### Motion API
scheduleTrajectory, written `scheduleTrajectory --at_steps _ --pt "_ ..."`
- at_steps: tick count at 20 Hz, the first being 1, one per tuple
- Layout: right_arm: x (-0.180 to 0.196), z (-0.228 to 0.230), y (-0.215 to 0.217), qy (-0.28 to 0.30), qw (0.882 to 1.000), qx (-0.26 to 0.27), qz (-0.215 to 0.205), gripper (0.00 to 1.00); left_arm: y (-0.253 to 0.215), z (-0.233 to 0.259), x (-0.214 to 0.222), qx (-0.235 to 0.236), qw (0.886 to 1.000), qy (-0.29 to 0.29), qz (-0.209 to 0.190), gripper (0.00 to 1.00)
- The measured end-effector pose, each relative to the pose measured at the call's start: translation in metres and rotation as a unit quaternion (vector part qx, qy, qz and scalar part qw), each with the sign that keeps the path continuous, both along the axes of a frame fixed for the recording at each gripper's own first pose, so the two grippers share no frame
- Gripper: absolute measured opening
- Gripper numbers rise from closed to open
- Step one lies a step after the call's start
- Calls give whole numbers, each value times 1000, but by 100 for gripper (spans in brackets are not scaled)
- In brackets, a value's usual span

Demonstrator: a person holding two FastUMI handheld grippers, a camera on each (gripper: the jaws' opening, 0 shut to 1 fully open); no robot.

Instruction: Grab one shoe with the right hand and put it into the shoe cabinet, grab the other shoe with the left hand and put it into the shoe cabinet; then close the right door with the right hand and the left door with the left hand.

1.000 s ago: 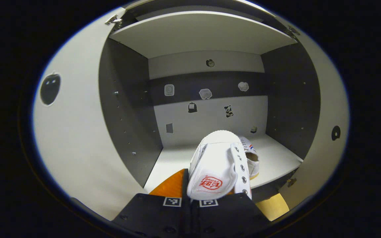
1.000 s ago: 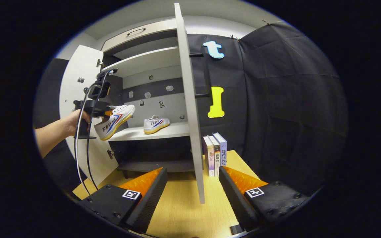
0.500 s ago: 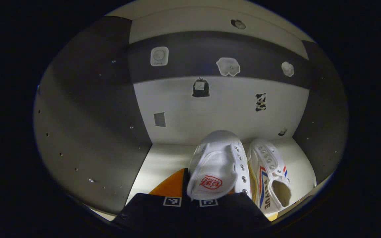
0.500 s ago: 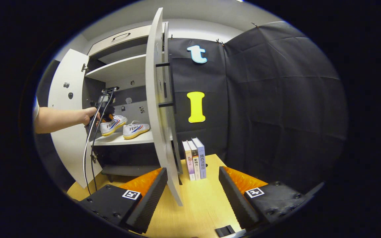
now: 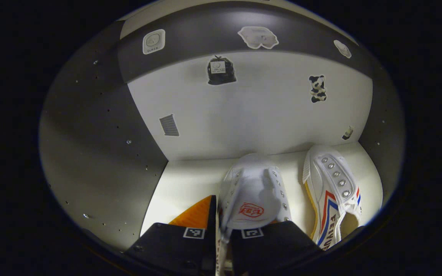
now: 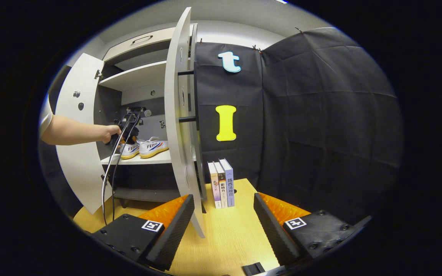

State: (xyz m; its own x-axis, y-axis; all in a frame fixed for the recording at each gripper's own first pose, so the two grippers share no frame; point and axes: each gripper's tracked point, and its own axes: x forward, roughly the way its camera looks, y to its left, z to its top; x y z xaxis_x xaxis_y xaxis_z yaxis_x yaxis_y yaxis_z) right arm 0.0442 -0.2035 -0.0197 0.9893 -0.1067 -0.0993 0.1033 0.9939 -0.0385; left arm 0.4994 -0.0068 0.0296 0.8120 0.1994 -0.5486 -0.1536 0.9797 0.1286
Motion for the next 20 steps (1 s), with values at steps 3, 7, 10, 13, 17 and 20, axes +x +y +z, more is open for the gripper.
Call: scheduleTrajectory --at_steps 3,7,10,13,17,20 --pt "5 4 3 -4 1000 5 7 99 0 18 -15 8 1000 -18 -10 42" --pt "10 17 6 -20 1000 -5 15 99 -6 53 -60 15 997 -61 -41 91" --pt "10 31 4 -37 999 -3 16 99 -18 87 -104 22 990 -117 -73 97" --pt "12 37 2 -37 999 11 16 99 -34 130 -162 16 977 -191 -94 97" --pt "18 57 -2 -48 999 -6 16 99 -49 173 -249 -5 951 -285 -115 97" --pt "22 72 -2 -58 998 -11 17 99 -50 179 -316 5 938 -330 -109 96"
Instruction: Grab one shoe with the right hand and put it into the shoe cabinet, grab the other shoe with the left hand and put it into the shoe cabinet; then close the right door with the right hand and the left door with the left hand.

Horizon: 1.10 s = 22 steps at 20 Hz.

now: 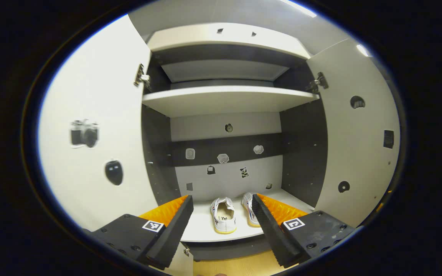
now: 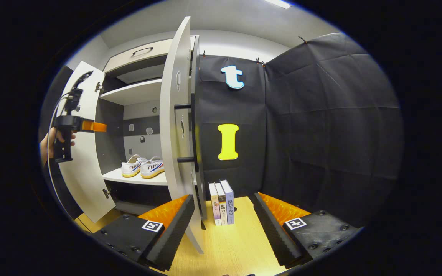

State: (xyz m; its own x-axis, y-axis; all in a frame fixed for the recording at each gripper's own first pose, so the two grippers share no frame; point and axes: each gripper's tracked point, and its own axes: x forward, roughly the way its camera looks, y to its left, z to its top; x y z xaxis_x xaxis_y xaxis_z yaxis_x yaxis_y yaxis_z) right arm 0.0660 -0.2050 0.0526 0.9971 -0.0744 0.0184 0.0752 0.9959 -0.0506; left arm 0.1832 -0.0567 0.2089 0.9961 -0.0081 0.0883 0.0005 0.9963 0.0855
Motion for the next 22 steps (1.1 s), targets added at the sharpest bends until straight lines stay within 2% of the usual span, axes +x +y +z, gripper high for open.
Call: scheduleTrajectory --at_steps 1,2,5,8,10,12,16,22 --pt "2 4 1 -2 1000 3 0 100 -1 -6 -17 -4 1000 -7 4 100" --pt "3 7 3 -3 1000 8 2 100 -1 -14 -32 -9 1000 -10 8 96" --pt "6 15 4 -5 1000 12 3 99 2 -43 -72 -22 999 -4 32 97" --pt "9 23 -2 -8 1000 11 -2 99 -6 -73 -96 -41 999 -2 32 97" --pt "10 28 -5 -7 1000 14 -2 99 -9 -97 -101 -19 999 -8 25 97" --pt "11 36 -7 -10 1000 11 1 99 -7 -128 -100 8 999 9 34 97" --pt "19 54 -22 -21 1000 2 -4 99 -40 -160 -100 -30 999 40 3 97" --pt "42 78 -37 -33 999 10 3 99 -66 -168 -97 -36 998 53 -9 97"
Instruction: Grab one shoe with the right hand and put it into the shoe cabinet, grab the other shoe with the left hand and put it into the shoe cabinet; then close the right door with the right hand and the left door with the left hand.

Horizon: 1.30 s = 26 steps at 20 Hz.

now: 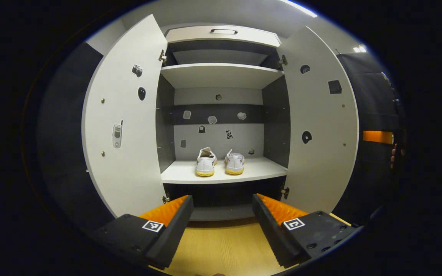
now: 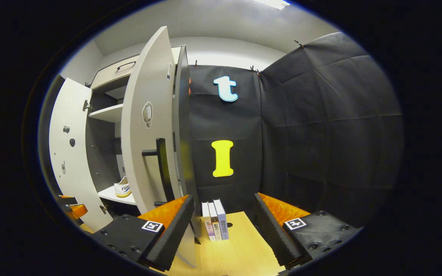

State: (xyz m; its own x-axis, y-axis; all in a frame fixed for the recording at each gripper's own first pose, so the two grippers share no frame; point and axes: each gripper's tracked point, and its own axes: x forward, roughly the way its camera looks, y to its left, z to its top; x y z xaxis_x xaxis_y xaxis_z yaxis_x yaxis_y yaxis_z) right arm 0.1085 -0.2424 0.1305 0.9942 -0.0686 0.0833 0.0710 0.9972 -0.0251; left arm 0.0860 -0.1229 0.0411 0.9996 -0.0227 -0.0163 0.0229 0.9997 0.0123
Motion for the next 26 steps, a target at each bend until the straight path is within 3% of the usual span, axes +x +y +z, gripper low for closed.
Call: scheduleTrajectory --at_steps 5,14,20,26 --pt "31 18 -5 -5 999 -43 21 99 -3 2 0 13 1000 1 15 97" --pt "77 22 28 11 993 0 119 97 -30 -22 -10 -25 997 40 59 98" --pt "74 21 39 13 992 -4 122 98 -40 -13 -17 -42 997 33 57 98" --pt "66 14 79 16 993 -6 116 96 0 -10 -21 -45 997 32 60 98"
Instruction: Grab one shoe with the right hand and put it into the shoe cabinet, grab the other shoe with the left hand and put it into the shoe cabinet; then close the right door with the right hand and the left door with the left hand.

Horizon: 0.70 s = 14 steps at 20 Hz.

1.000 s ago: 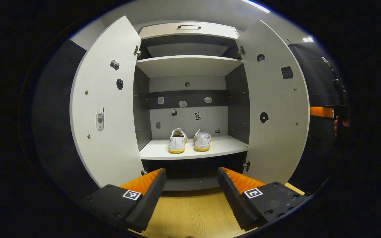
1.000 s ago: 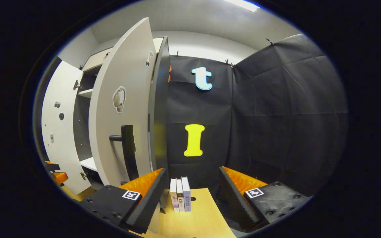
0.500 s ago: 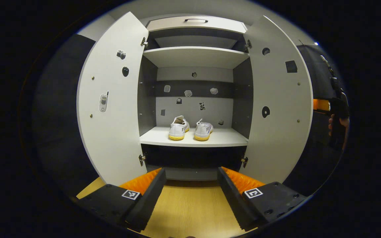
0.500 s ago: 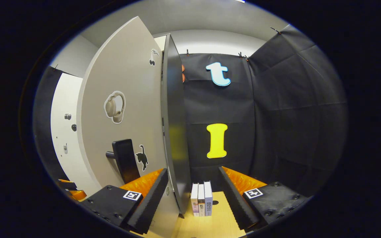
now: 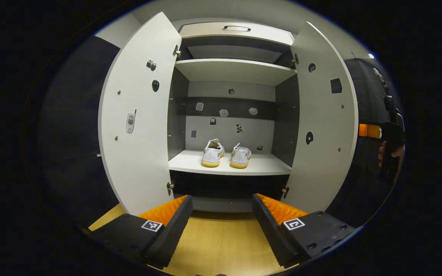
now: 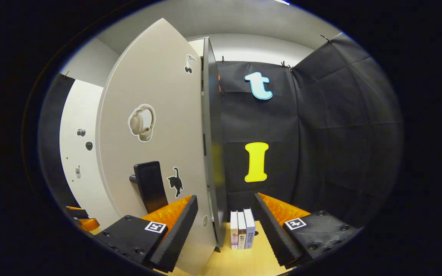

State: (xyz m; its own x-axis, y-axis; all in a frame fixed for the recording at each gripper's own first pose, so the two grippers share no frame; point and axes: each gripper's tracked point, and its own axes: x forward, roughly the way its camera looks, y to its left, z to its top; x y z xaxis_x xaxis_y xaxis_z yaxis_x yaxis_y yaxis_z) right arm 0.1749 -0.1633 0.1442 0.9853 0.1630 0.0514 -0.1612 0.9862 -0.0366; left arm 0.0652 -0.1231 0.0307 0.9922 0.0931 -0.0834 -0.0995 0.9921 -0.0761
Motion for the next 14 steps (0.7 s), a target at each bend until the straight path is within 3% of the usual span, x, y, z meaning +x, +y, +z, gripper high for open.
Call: scheduleTrajectory --at_steps 6,14 --pt "-5 -7 54 0 1000 5 -7 96 56 -2 -9 -6 1000 -1 14 98" --pt "-9 -32 155 13 999 -16 39 97 125 -16 -36 -17 999 0 27 98"
